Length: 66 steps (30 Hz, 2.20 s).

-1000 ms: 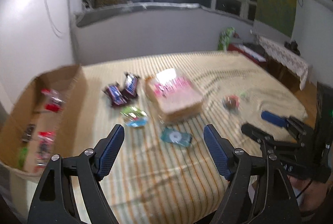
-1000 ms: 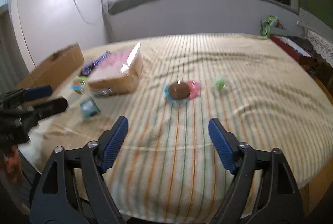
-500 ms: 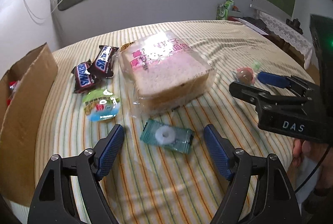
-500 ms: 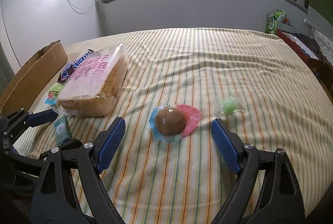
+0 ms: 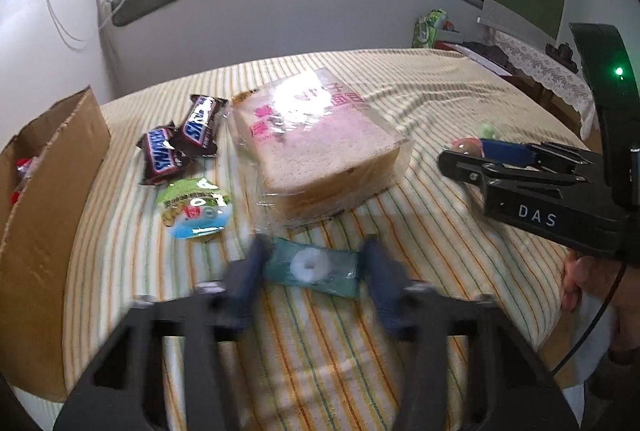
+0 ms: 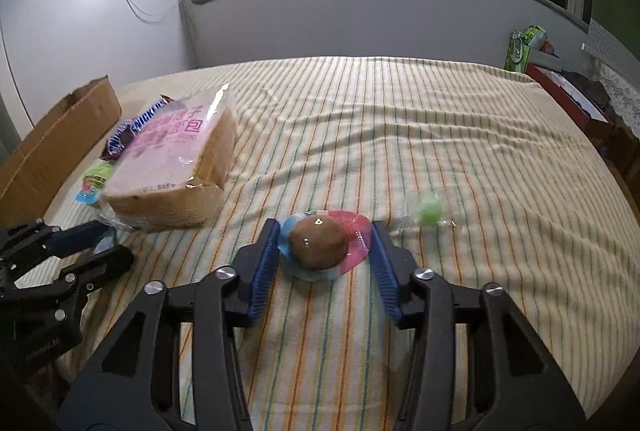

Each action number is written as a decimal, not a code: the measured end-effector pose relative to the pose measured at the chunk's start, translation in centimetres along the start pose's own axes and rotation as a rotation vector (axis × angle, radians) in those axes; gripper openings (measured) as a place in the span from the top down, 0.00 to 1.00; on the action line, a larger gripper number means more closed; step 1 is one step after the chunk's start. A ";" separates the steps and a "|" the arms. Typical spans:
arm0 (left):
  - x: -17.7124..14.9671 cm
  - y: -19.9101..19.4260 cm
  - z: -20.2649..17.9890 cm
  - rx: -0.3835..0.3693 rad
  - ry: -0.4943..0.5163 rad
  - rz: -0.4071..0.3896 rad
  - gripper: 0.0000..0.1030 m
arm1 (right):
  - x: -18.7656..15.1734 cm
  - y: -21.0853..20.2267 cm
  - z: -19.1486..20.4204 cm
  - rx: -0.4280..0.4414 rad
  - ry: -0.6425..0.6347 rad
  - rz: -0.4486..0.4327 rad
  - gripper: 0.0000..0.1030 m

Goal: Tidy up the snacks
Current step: 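Grasp the mint candy packet with the left tool while the right tool grasps the chocolate egg, then carry both items over the cardboard box and open both tools to drop them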

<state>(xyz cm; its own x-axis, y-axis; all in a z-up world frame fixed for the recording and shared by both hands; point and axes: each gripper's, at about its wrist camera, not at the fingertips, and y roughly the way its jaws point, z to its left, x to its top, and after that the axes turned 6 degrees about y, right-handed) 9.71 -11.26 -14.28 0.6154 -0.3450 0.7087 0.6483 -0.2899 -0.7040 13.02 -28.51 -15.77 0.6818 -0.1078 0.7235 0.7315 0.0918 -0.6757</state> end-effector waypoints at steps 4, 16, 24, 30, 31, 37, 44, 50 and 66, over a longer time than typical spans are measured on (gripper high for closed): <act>-0.3 -0.3 0.5 -0.018 -0.013 -0.008 0.71 | -0.5 -1.0 -0.2 0.018 0.009 -0.037 0.69; -0.8 -1.2 1.1 -0.033 -0.060 0.000 0.81 | -1.5 -2.2 -0.8 0.049 0.041 -0.078 0.71; -0.9 -1.6 1.4 -0.038 -0.075 -0.006 0.81 | -1.9 -3.4 -1.0 0.047 0.059 -0.105 0.71; -0.6 -2.7 1.6 -0.040 -0.082 -0.031 0.81 | -2.0 -4.2 -1.0 0.046 0.064 -0.121 0.71; -0.6 -2.8 1.7 -0.039 -0.083 -0.036 0.81 | -2.0 -4.3 -1.0 0.048 0.065 -0.122 0.71; -0.3 -3.7 1.8 -0.027 -0.091 -0.055 0.81 | -2.0 -5.1 -0.9 0.056 0.076 -0.135 0.71; 1.6 -7.0 2.0 -0.017 -0.073 -0.151 0.81 | -0.2 -9.7 0.4 0.035 0.041 -0.227 0.71; 2.8 -11.8 2.9 -0.009 -0.079 -0.268 0.81 | 1.7 -14.9 3.6 0.022 -0.022 -0.320 0.71; 0.1 -17.7 9.7 0.048 -0.215 -0.396 0.81 | 2.5 -17.1 12.9 0.032 -0.180 -0.329 0.71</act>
<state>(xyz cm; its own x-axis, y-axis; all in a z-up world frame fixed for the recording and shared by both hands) 2.68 2.43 -1.31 0.3918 -0.0209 0.9198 0.8694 -0.3188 -0.3776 2.29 -17.58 -0.53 0.3989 0.0385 0.9162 0.9094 0.1120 -0.4006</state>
